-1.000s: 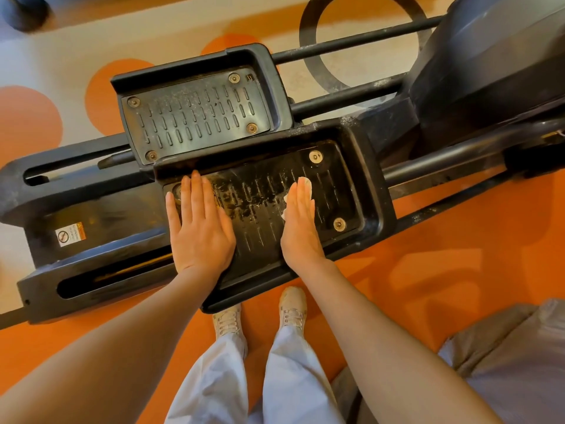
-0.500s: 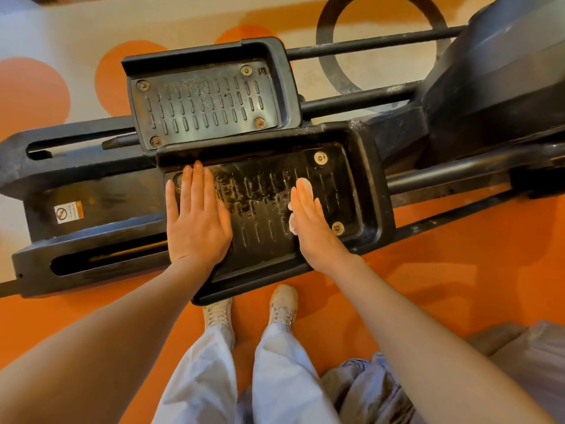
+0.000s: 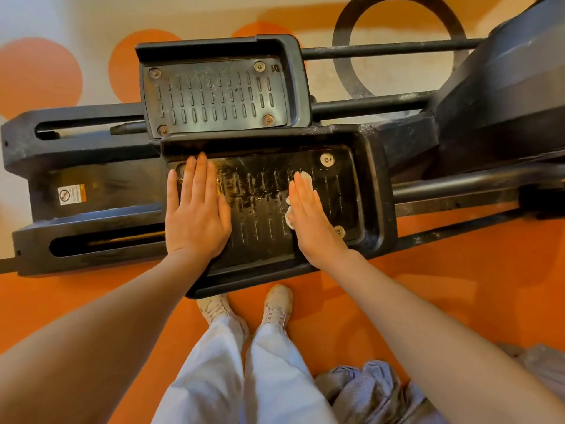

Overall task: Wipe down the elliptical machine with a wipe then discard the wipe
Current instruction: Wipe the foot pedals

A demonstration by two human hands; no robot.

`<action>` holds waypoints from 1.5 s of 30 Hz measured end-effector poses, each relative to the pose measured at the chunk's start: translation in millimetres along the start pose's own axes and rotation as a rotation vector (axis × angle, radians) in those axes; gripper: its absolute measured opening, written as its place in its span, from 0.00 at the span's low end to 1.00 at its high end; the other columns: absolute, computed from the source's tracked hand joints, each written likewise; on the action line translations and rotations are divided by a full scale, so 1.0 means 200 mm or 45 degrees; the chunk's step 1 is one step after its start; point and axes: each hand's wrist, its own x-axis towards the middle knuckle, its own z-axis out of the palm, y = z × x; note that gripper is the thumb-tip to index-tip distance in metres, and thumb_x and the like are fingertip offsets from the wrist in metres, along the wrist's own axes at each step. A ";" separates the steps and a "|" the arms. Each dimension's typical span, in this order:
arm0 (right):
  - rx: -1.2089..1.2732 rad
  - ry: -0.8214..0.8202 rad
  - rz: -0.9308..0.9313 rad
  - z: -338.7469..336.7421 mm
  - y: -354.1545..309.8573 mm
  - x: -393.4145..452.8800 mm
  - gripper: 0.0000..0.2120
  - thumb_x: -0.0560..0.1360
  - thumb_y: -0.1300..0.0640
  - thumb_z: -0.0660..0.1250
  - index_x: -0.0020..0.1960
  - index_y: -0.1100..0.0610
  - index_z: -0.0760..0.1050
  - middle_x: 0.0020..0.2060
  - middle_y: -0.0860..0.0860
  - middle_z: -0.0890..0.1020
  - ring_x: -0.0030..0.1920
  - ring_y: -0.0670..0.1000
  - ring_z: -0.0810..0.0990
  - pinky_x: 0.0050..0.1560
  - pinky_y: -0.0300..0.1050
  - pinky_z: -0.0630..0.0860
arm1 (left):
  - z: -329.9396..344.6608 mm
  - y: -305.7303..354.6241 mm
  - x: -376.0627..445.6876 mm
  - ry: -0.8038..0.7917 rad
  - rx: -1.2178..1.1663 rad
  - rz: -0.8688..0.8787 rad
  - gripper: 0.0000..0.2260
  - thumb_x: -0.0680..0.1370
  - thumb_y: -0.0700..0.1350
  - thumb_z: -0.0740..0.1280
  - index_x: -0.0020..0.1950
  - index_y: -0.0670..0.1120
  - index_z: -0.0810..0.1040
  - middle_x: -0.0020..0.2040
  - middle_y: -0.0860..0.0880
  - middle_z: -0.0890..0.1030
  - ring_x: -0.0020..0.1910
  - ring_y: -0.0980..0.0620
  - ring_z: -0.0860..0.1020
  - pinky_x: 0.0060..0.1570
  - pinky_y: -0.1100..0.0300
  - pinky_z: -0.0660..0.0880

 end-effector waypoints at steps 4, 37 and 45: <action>0.056 0.122 0.039 0.02 -0.06 0.09 0.36 0.80 0.73 0.53 0.76 0.57 0.34 0.76 0.50 0.36 0.77 0.48 0.34 0.76 0.43 0.35 | 0.00 0.00 0.00 -0.006 0.017 -0.002 0.27 0.83 0.52 0.46 0.80 0.41 0.55 0.81 0.43 0.54 0.80 0.46 0.49 0.78 0.44 0.45; -0.125 0.010 -0.228 0.01 -0.08 0.14 0.30 0.82 0.67 0.55 0.78 0.62 0.43 0.78 0.54 0.42 0.78 0.51 0.38 0.78 0.49 0.41 | -0.01 0.00 0.01 -0.005 0.028 0.004 0.27 0.83 0.51 0.47 0.80 0.40 0.55 0.81 0.42 0.54 0.80 0.46 0.50 0.78 0.44 0.45; -0.228 -0.272 -0.433 -0.03 -0.06 0.00 0.32 0.81 0.67 0.55 0.76 0.58 0.38 0.77 0.51 0.39 0.77 0.50 0.34 0.77 0.45 0.38 | -0.02 0.01 0.00 -0.022 0.012 -0.002 0.27 0.83 0.51 0.46 0.80 0.40 0.54 0.81 0.42 0.53 0.80 0.46 0.48 0.78 0.45 0.43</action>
